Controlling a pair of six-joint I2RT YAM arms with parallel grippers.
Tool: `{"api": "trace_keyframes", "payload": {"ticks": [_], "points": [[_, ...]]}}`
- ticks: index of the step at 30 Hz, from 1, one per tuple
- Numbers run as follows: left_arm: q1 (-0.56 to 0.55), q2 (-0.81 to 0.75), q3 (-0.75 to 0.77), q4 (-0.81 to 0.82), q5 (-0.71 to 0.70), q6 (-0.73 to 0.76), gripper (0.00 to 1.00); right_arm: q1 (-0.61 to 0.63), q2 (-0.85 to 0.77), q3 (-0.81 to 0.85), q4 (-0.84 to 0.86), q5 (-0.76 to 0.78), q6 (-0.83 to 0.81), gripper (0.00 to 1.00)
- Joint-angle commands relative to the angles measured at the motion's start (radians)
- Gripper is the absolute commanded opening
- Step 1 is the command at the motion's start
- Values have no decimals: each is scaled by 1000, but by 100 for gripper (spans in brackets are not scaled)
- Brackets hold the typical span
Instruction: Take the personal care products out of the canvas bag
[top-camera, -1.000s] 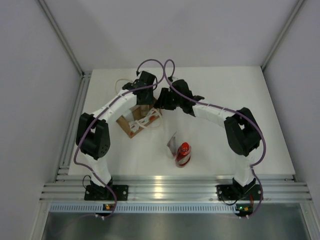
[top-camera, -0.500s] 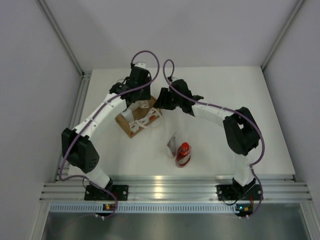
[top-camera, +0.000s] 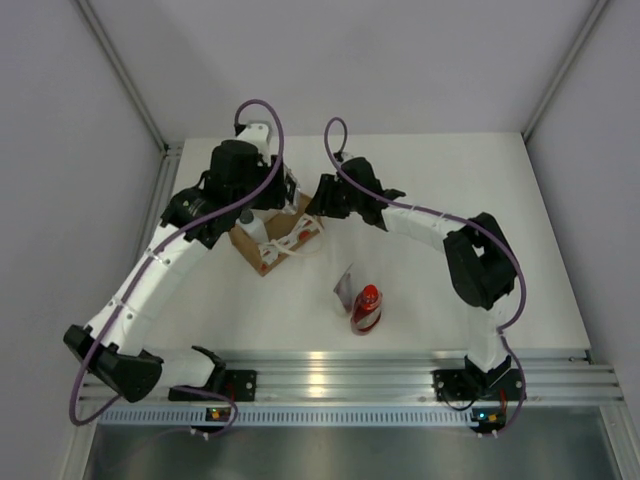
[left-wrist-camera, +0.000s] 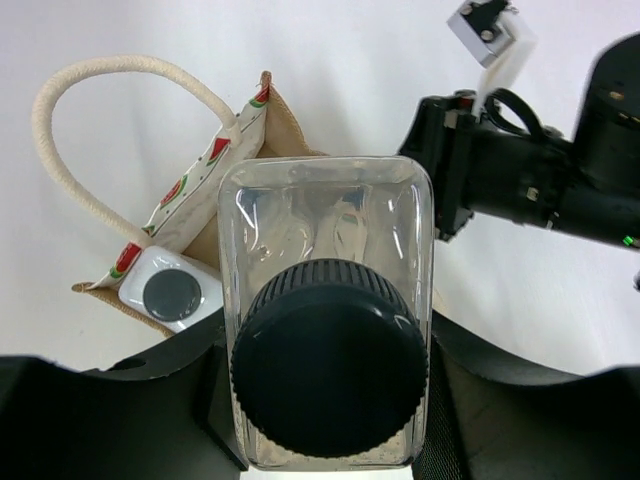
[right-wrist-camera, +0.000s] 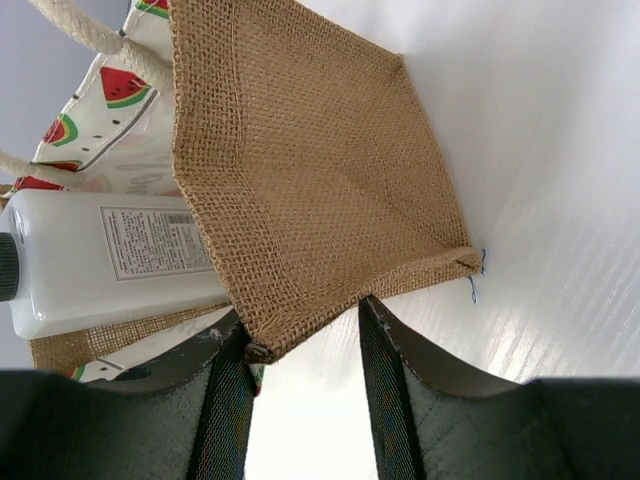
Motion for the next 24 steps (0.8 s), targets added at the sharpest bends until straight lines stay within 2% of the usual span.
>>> {"api": "trace_keyframes", "payload": {"ticks": [1,8,15,24], "points": [[-3,-127,8,106,37,31,0,-14,18,49,-2,4,-6,41],[-3,-205,-28,66,134,49,0,-12,15,58,-8,1,-7,41],[-3,-300,-112,47,371,106,0,-14,14,65,-19,2,-9,41],[-11,-369,-259,7,451,97,0,-12,12,78,-28,7,-10,41]]}}
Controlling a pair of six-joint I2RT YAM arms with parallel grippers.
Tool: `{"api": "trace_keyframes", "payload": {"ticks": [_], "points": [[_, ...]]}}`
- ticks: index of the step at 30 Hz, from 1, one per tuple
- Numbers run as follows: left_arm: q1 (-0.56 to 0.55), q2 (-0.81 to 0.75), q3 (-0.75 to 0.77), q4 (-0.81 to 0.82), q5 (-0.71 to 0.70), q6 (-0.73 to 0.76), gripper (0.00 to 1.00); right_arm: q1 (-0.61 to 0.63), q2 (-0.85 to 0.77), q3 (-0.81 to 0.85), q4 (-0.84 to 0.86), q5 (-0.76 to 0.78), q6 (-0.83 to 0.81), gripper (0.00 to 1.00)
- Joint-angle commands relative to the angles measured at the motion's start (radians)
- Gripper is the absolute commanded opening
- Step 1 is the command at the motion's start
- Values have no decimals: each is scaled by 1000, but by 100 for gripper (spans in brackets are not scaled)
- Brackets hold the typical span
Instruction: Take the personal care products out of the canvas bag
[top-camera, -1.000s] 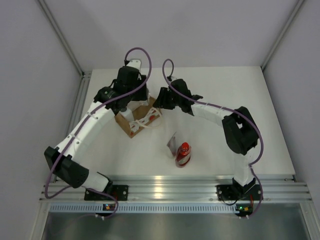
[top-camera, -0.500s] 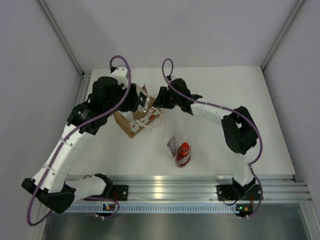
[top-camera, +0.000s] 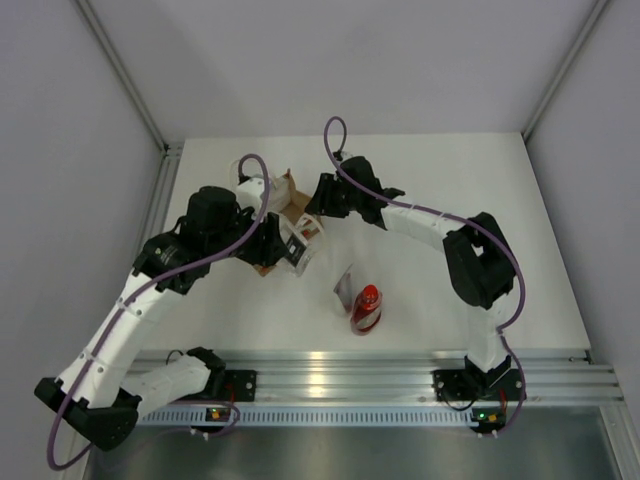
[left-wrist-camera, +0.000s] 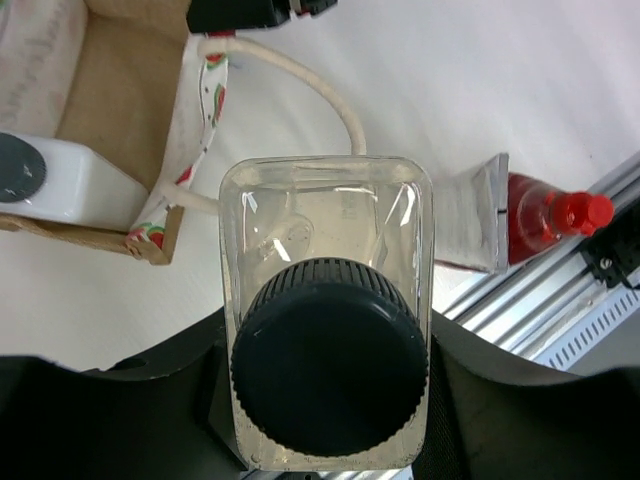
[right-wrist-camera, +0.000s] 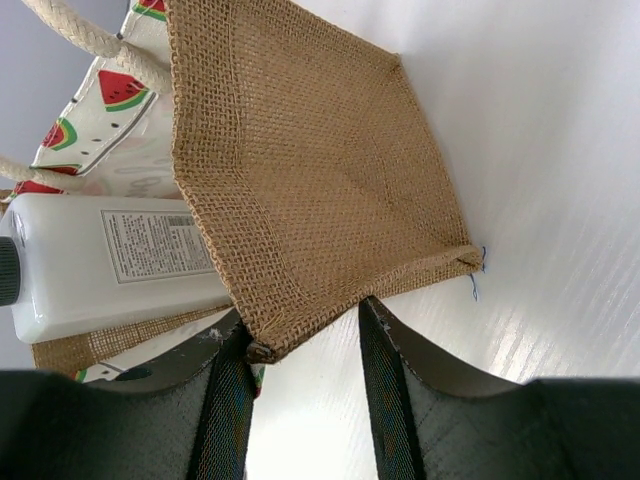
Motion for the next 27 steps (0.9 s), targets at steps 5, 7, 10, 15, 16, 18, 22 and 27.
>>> {"api": "trace_keyframes", "payload": {"ticks": [5,7,10,15,16,18,22,27], "points": [[-11,-81,-99,134,24,-35,0,-12,9,61,-12,-4,-8,41],[-24,-90,-120,134,-16,-38,0,-12,8,61,-12,-3,-10,41],[-57,-102,-162,144,-76,-62,0,-12,2,58,-12,-3,-11,41],[-241,-133,-273,222,-319,-161,0,-12,1,58,-12,-3,-10,41],[-273,-142,-284,233,-361,-173,0,-14,0,58,-12,-4,-8,41],[-345,-144,-304,262,-412,-202,0,-12,0,60,-12,-6,-8,41],[-407,-111,-341,288,-554,-248,0,-12,-3,55,-13,-4,-10,41],[-461,-39,-353,315,-623,-291,0,-12,-5,54,-12,-4,-13,41]]}}
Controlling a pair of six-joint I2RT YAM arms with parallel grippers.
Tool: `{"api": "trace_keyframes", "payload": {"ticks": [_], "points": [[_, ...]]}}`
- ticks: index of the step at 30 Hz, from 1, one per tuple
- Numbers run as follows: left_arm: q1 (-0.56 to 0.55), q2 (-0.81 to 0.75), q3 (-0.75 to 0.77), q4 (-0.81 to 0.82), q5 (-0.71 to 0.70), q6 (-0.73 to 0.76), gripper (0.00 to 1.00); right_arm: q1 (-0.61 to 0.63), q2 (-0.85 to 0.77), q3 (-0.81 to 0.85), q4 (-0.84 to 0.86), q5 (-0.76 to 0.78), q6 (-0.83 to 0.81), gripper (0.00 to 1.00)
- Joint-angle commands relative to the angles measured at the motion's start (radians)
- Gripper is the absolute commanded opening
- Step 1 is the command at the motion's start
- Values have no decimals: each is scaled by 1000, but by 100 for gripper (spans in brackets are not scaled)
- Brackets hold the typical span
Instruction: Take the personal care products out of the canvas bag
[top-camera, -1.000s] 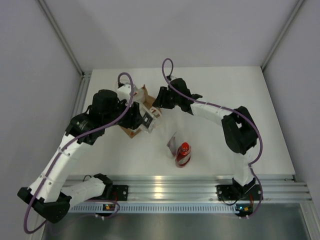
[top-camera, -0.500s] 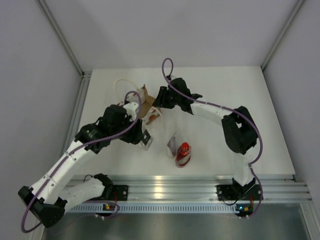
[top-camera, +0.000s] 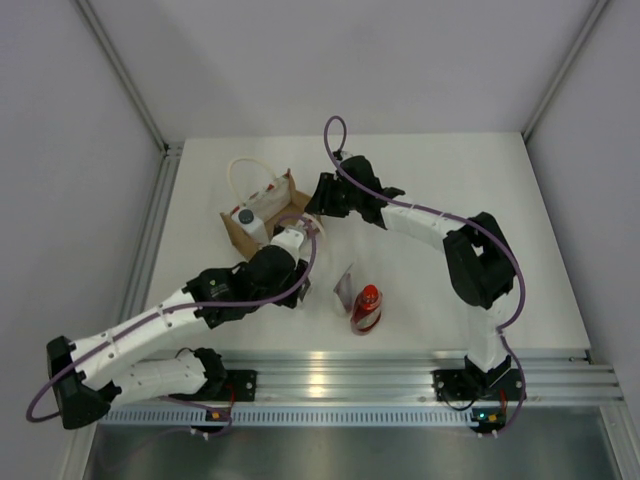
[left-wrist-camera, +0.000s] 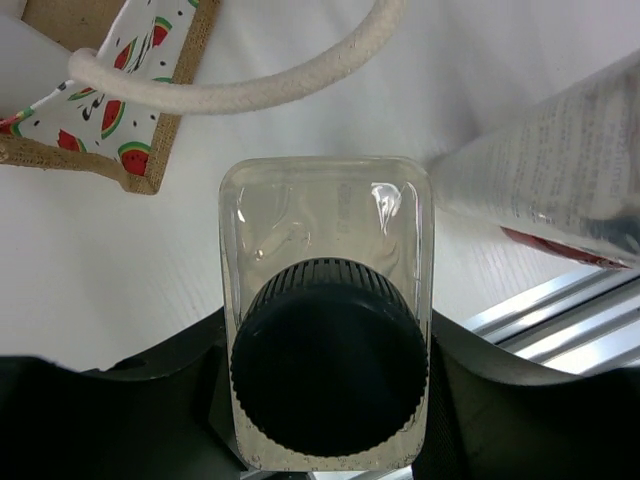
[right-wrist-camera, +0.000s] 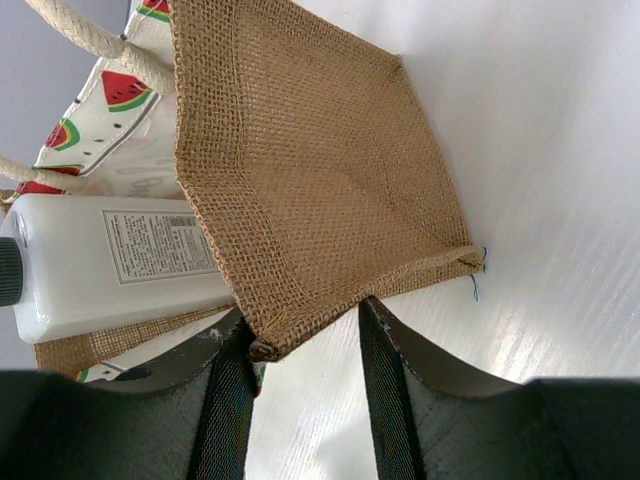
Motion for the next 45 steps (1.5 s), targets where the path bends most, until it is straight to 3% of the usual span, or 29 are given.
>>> {"api": "trace_keyframes", "payload": {"ticks": [1,6,16,17,20,21,24,30,40,41,42,45], "points": [[-26,25,8,213,-117,-61,0,-12,-4,46,-5,-3,-12,41],[-81,108,-32,263,-143,-87,0,-14,-2,46,-5,-3,-12,41],[-84,141,-104,369,-82,-109,0,-12,-7,35,-5,-1,-12,41],[-84,146,-104,369,-82,-110,2,-14,-10,37,-4,-3,-12,41],[-84,161,-107,368,-79,-115,22,-12,-10,37,-5,-3,-12,41],[-84,164,-109,369,-78,-116,37,-12,-10,37,-5,-3,-12,41],[-84,172,-107,365,-78,-119,62,-12,-10,37,-5,-1,-12,41],[-83,152,-72,343,-96,-101,70,-12,-10,38,-4,-3,-12,41],[-83,117,109,136,-220,-61,82,-14,-10,43,-5,1,-20,41],[-83,117,129,116,-229,-60,94,-14,-10,43,-5,2,-20,41],[-83,118,150,74,-242,-60,98,-14,-8,43,-7,1,-20,41],[-81,122,230,-5,-309,-67,98,-14,-8,44,-9,0,-20,41]]}}
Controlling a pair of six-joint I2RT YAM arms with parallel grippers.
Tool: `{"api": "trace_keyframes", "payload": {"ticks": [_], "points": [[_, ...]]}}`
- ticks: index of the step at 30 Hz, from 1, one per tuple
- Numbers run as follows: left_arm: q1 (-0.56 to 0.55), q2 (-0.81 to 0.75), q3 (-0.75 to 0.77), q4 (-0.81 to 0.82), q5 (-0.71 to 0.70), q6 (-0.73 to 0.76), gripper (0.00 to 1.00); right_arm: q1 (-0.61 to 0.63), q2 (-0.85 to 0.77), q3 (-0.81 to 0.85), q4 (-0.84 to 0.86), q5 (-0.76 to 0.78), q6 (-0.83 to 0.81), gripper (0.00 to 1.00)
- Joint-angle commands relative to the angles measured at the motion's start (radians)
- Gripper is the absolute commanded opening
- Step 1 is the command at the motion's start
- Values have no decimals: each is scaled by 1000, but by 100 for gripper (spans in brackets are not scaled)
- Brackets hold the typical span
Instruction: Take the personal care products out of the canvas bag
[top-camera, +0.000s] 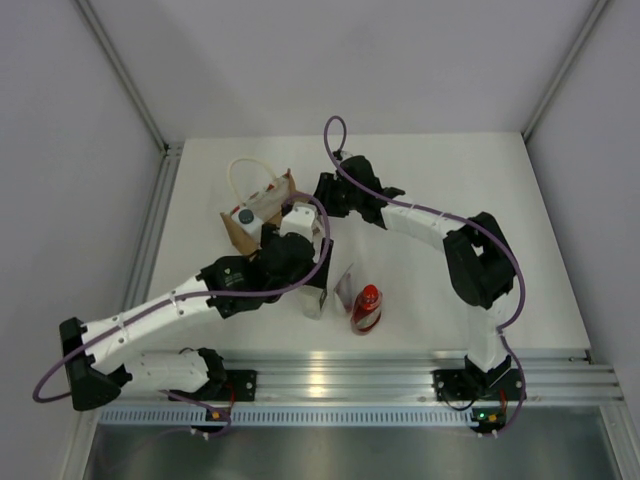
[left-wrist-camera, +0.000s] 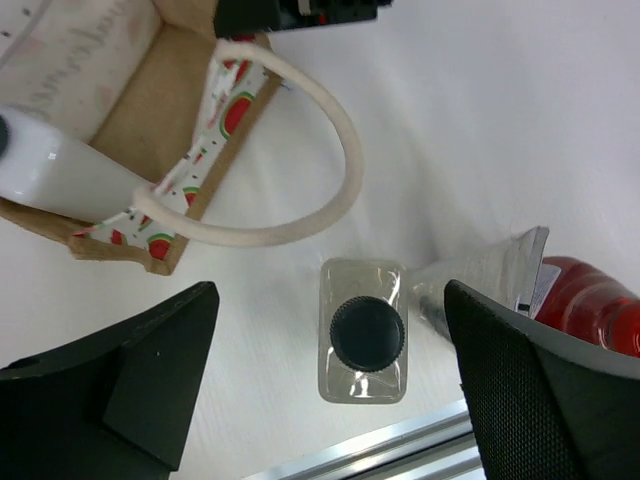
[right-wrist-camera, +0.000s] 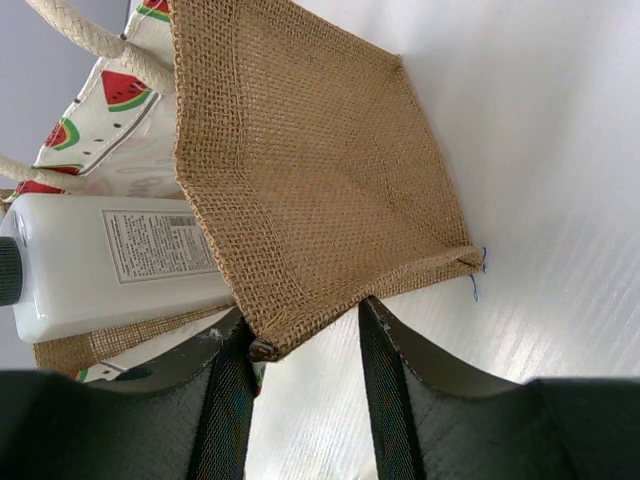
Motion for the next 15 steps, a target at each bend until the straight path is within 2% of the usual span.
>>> {"api": "trace_keyframes", "payload": {"ticks": [1,6,8,10,11,12,15], "points": [[1,-18,101,-131,-145,1,98,-14,-8,46,-7,0,-20,41],[50,22,247,-231,-261,-45,98,-14,-8,49,-10,2,-18,41],[116,34,278,-250,-268,-67,98,-14,-5,51,-10,-1,-18,41],[200,54,305,-253,-220,-82,98,-12,-7,51,-10,-3,-17,41],[301,60,310,-251,-188,-91,98,-14,-7,51,-10,-3,-17,41],[351,71,316,-251,-139,-100,98,-14,-10,48,-9,-4,-18,41],[478,118,330,-250,-123,-148,98,-12,-13,44,-10,-1,-21,41]]}}
